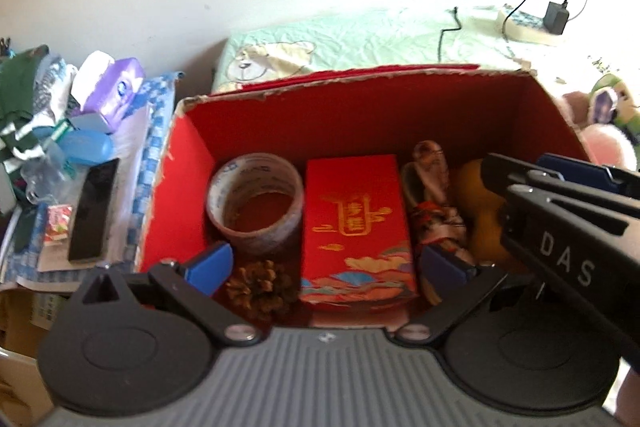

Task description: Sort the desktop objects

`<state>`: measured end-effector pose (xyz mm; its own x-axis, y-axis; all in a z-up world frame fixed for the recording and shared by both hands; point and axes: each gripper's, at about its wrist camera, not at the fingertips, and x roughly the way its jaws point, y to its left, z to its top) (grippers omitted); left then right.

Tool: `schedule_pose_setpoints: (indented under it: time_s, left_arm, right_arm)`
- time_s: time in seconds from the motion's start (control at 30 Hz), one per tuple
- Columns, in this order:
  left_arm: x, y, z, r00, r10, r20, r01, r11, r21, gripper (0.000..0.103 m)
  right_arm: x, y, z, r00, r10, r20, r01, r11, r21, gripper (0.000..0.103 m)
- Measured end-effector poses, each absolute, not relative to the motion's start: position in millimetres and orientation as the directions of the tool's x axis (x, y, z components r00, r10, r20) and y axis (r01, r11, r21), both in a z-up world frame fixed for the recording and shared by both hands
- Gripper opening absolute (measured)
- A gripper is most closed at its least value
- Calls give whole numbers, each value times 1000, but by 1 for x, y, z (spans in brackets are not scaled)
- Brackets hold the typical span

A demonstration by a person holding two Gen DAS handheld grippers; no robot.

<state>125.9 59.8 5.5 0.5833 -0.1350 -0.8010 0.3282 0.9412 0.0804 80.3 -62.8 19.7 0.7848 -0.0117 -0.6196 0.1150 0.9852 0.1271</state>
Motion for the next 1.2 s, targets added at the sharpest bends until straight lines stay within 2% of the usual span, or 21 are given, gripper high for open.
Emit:
schedule_pose_setpoints:
  time_s: [0.27,0.8,1.2]
  left_arm:
    - [107,59,19,600,-146,-787,331,940,78,103]
    - [96,85,27,609,-88,-788,240,968,77,102]
    - [89,62,29,595,-127,-793,301,951,74,102]
  right_arm:
    - [63,-62,31,810,-8,-586,112,984,142,44]
    - [51,-61,37,814,28,-580,75,986,152,44]
    - [33,-83,35,808,-6,-589,137,974,179,44]
